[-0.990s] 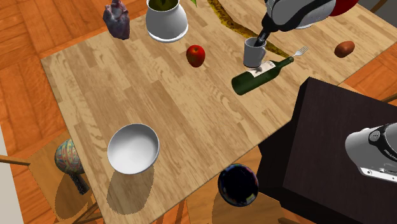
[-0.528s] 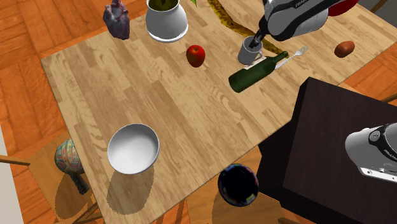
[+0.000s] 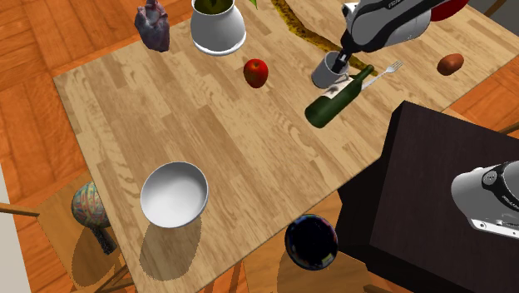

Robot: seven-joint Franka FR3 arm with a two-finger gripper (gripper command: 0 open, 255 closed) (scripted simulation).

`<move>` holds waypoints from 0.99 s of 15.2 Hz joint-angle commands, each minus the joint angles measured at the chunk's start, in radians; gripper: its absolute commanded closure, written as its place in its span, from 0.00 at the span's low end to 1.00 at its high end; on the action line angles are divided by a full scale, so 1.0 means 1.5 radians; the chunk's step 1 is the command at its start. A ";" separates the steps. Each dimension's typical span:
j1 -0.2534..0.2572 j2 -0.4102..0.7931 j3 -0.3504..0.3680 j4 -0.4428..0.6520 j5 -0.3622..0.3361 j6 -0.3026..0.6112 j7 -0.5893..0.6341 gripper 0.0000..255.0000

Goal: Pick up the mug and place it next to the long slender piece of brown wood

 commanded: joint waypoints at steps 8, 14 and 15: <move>0.015 -0.076 -0.015 -0.020 -0.024 -0.082 0.025 0.00; 0.015 -0.076 -0.015 -0.020 -0.024 -0.082 0.025 0.00; 0.015 -0.076 -0.015 -0.020 -0.024 -0.082 0.025 0.00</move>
